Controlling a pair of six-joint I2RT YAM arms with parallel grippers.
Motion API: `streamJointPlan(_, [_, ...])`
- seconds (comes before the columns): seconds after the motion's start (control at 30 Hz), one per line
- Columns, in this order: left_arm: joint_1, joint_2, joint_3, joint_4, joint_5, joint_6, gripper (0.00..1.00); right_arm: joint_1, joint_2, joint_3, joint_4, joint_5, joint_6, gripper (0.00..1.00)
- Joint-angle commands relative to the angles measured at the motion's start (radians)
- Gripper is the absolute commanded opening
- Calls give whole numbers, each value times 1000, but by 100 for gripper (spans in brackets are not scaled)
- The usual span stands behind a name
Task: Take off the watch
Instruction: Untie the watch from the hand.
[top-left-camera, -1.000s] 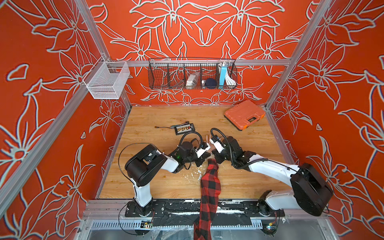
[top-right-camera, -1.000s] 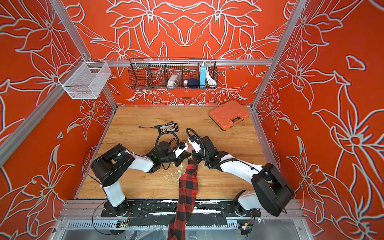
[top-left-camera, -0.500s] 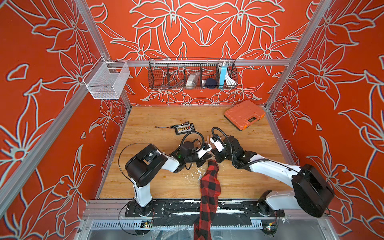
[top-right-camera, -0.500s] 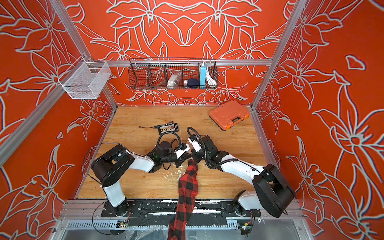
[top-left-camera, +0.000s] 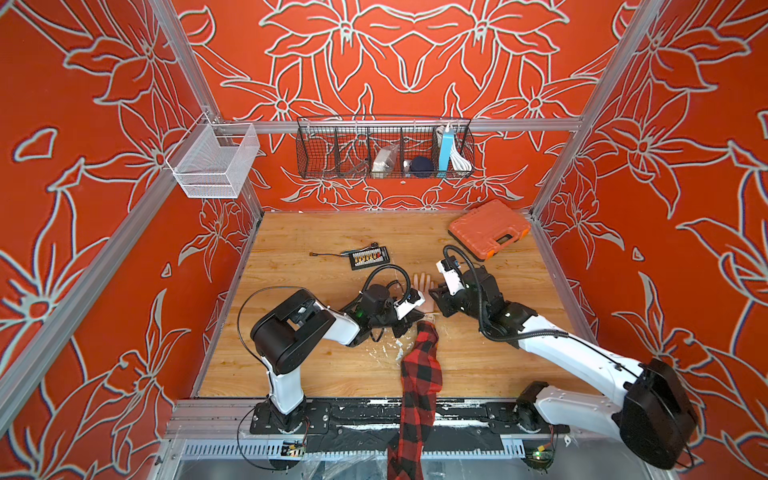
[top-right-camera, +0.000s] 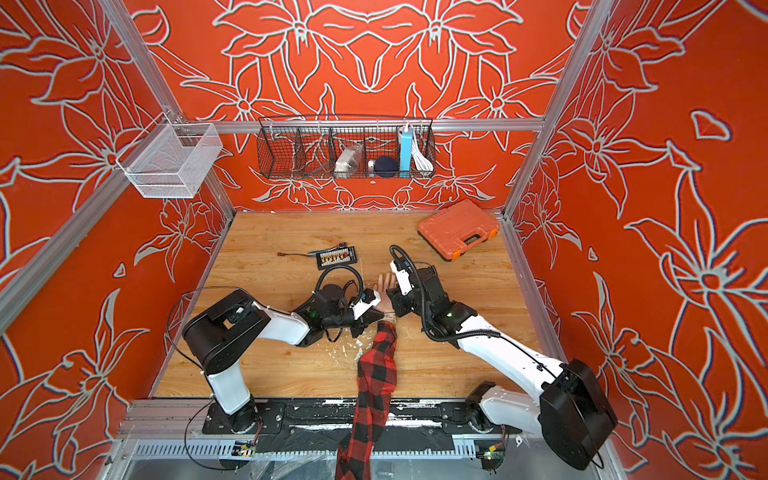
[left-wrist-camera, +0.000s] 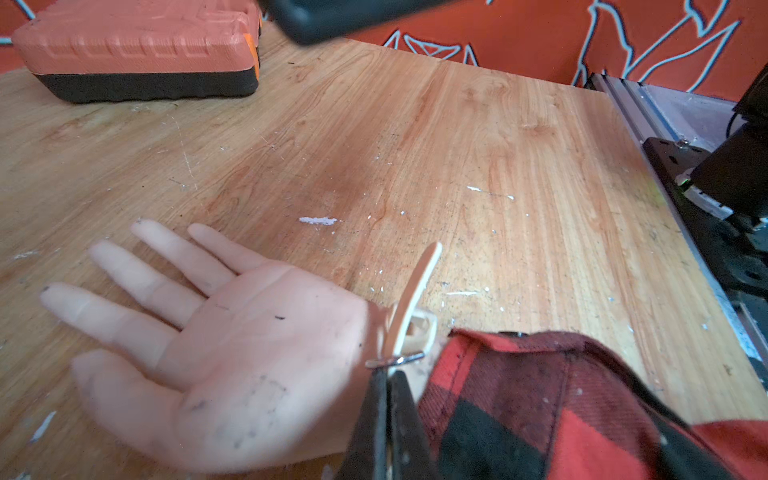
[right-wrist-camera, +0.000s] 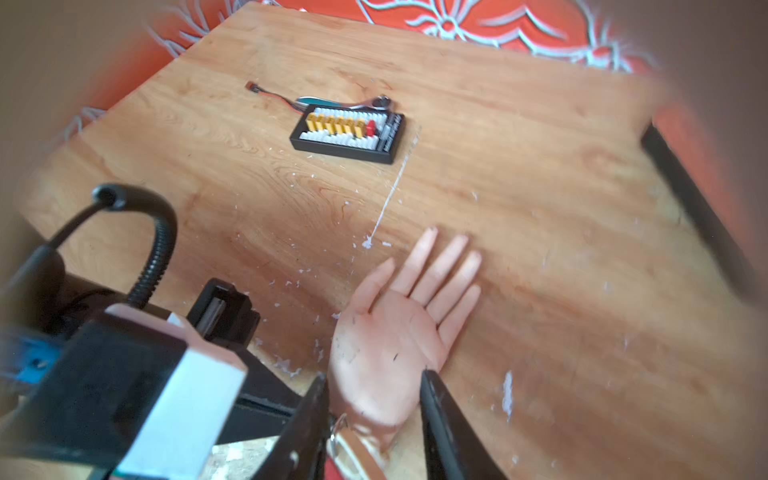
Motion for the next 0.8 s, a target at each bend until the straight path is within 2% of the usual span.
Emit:
streamJointPlan(0.0, [-12,-4,-26,-56,18,7,0,-40,-2,-1,-156,-40,236,48])
streamJointPlan(0.17, [-13,-8,-24,-61,21,8,0,-117,71,22,-231,-297,463,54])
streamJointPlan(0.33, [-12,-8,-25,-61,20,8,0,-122,130,-52,-57,-451,668,53])
streamJointPlan(0.43, [-12,-8,-24,-61,20,6,0,-122,153,-74,-4,-462,715,51])
streamJointPlan(0.77, [-12,-12,-28,-55,26,5,0,-127,194,-55,-29,-377,692,39])
